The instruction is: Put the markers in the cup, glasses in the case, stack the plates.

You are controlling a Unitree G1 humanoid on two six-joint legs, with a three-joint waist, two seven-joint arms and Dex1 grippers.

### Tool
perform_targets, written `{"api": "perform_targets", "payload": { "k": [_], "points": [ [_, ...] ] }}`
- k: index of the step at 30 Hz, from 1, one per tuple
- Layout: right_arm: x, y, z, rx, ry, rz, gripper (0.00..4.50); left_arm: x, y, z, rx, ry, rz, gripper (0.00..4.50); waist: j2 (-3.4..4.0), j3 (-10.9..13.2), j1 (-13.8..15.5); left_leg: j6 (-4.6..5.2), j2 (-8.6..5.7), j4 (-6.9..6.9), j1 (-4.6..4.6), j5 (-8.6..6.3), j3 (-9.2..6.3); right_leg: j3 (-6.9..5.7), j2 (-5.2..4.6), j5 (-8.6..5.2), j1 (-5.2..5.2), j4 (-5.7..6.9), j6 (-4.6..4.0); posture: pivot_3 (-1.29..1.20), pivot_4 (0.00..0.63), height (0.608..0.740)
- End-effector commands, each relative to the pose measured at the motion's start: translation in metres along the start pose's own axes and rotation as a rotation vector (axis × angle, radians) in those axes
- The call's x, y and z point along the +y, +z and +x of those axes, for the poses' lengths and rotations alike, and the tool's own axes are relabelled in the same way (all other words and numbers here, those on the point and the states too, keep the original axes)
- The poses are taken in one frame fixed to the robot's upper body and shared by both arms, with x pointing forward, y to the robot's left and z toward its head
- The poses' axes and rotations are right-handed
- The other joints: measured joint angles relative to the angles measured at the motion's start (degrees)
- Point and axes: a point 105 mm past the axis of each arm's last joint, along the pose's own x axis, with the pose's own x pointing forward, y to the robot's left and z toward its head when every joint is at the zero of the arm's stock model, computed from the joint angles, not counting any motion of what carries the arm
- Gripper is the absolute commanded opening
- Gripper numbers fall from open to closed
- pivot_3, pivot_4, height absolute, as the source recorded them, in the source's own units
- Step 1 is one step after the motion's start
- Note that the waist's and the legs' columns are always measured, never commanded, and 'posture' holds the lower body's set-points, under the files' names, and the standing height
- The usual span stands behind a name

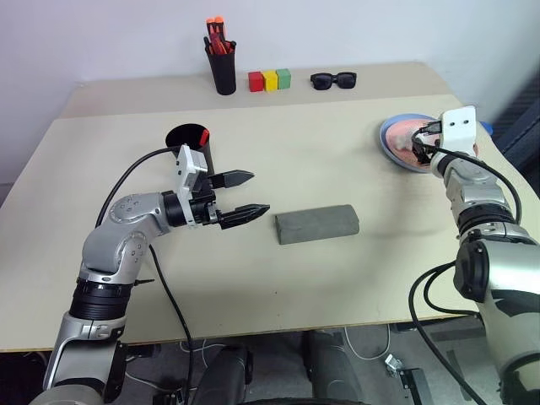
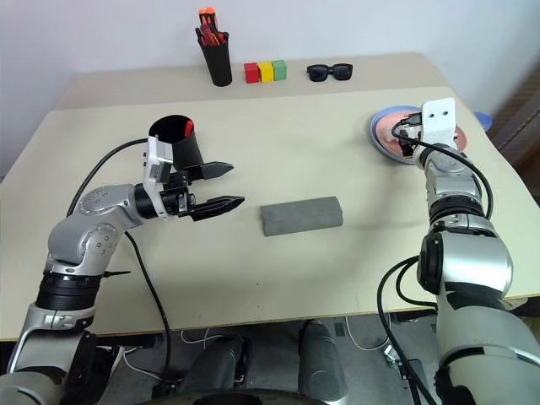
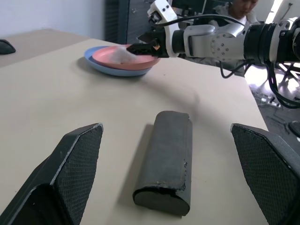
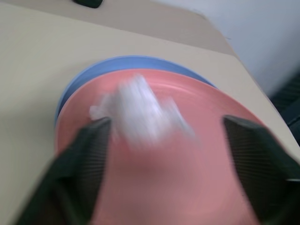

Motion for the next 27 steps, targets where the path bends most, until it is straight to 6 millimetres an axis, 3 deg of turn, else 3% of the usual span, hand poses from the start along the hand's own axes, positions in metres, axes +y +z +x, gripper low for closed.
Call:
{"api": "perform_targets", "payload": {
  "k": [1,3,5,9,12,15,17,19,24,27],
  "points": [
    [-0.017,0.019,-0.001,-0.059,-0.062,-0.041,4.48,-0.003,0.012,0.000,-0.017,-0.016,0.035,4.50,0.00,0.00,0.07,0.00,0.00,0.00,0.00,0.00,0.00,0.00,0.00,0.00,0.00,0.00,0.00,0.00,0.150,0.740],
    [-0.022,0.028,-0.002,-0.095,-0.083,-0.029,4.48,-0.003,0.013,0.000,-0.017,-0.014,0.036,4.50,0.00,0.00,0.19,0.00,0.00,0.00,0.00,0.00,0.00,0.00,0.00,0.00,0.00,0.00,0.00,0.00,0.150,0.740],
    [-0.015,0.047,-0.003,-0.185,-0.016,0.064,4.48,-0.001,0.013,-0.001,-0.016,-0.006,0.037,4.50,0.00,0.00,0.23,0.00,0.00,0.00,-0.01,0.00,0.00,0.00,0.00,0.00,0.00,-0.01,0.00,0.00,0.150,0.740],
    [0.015,0.080,-0.013,-0.400,0.250,0.194,4.48,0.002,0.013,-0.006,-0.010,0.013,0.035,4.50,0.00,0.00,-0.25,0.00,0.01,-0.02,0.01,0.00,0.01,0.00,0.00,0.00,0.00,-0.02,0.00,0.00,0.150,0.740],
    [0.059,0.095,-0.052,-0.563,0.624,0.160,4.48,0.005,0.013,-0.016,0.004,0.047,0.043,4.50,-0.02,-0.01,-0.30,0.00,0.06,-0.08,0.03,0.00,-0.06,-0.02,0.03,-0.01,-0.01,0.00,0.00,0.00,0.150,0.740],
    [0.086,0.095,-0.099,-0.602,0.936,0.189,4.48,0.005,0.015,-0.025,0.006,0.080,0.051,4.50,0.00,-0.01,0.23,0.00,0.13,-0.14,-0.01,0.00,-0.13,-0.07,0.06,-0.01,-0.04,0.00,0.00,0.00,0.150,0.740],
    [0.107,0.084,-0.134,-0.550,1.165,0.174,4.48,0.001,0.019,-0.033,-0.020,0.097,0.041,4.50,0.04,0.00,0.46,-0.01,0.14,-0.15,-0.06,0.00,-0.13,-0.07,0.04,-0.01,-0.10,-0.02,0.00,0.00,0.150,0.740],
    [0.120,0.071,-0.159,-0.517,1.286,0.107,4.48,-0.004,0.019,-0.038,-0.028,0.111,0.033,4.50,0.03,0.00,0.63,0.00,0.15,-0.13,-0.10,0.00,-0.15,-0.06,0.02,-0.01,-0.13,-0.02,0.00,0.00,0.150,0.740],
    [0.138,0.058,-0.192,-0.504,1.417,0.022,4.48,-0.018,0.012,-0.063,0.002,0.133,0.037,4.50,0.02,-0.01,0.44,-0.05,0.19,-0.08,0.06,0.02,-0.02,-0.06,0.03,-0.01,-0.01,0.01,0.00,0.00,0.150,0.740],
    [0.138,0.052,-0.195,-0.482,1.430,-0.014,4.48,-0.022,0.009,-0.077,0.015,0.160,0.038,4.50,0.02,-0.01,0.56,-0.05,0.40,-0.07,0.10,0.02,0.04,-0.06,0.09,-0.01,0.00,0.02,-0.02,0.00,0.150,0.740]
  ]
}}
